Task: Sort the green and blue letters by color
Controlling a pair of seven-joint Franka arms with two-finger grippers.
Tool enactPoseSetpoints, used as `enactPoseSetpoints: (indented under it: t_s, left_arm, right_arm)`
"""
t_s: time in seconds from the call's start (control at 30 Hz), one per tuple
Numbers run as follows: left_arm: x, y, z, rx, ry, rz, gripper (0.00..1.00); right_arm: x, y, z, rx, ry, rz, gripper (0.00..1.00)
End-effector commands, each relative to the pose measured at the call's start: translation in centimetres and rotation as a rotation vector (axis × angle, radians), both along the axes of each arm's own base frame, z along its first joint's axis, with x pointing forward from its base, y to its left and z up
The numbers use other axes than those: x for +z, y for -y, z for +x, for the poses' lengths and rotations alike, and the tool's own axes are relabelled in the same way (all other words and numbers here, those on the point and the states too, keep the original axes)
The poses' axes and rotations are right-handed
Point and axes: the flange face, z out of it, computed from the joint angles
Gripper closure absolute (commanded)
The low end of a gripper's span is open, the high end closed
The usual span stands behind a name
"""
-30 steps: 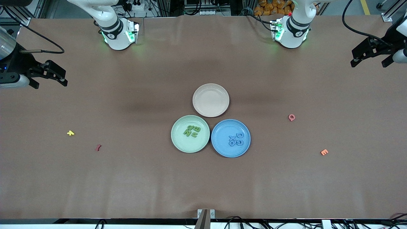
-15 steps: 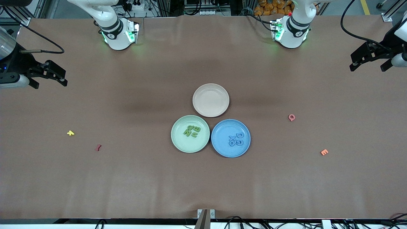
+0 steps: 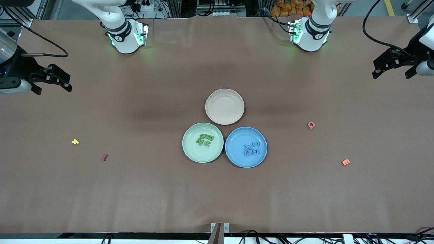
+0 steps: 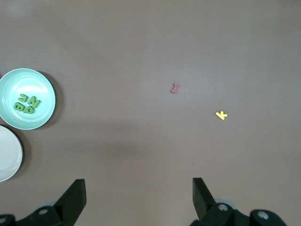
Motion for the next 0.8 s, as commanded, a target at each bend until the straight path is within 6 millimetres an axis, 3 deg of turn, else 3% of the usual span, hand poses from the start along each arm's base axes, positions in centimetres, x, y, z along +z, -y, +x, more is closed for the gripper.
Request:
enactPoseSetpoints:
  t_s: [0.0, 0.77]
  left_arm:
    - [0.14, -0.07, 0.09, -0.011, 0.009, -0.030, 0.00]
    - [-0.55, -0.14, 0.94, -0.009, 0.013, -0.033, 0.00]
  right_arm:
    - [0.20, 0.15, -0.74, 0.012, 0.000, 0.019, 0.00]
    - [0.29, 0.15, -0.72, 0.012, 0.003, 0.019, 0.00]
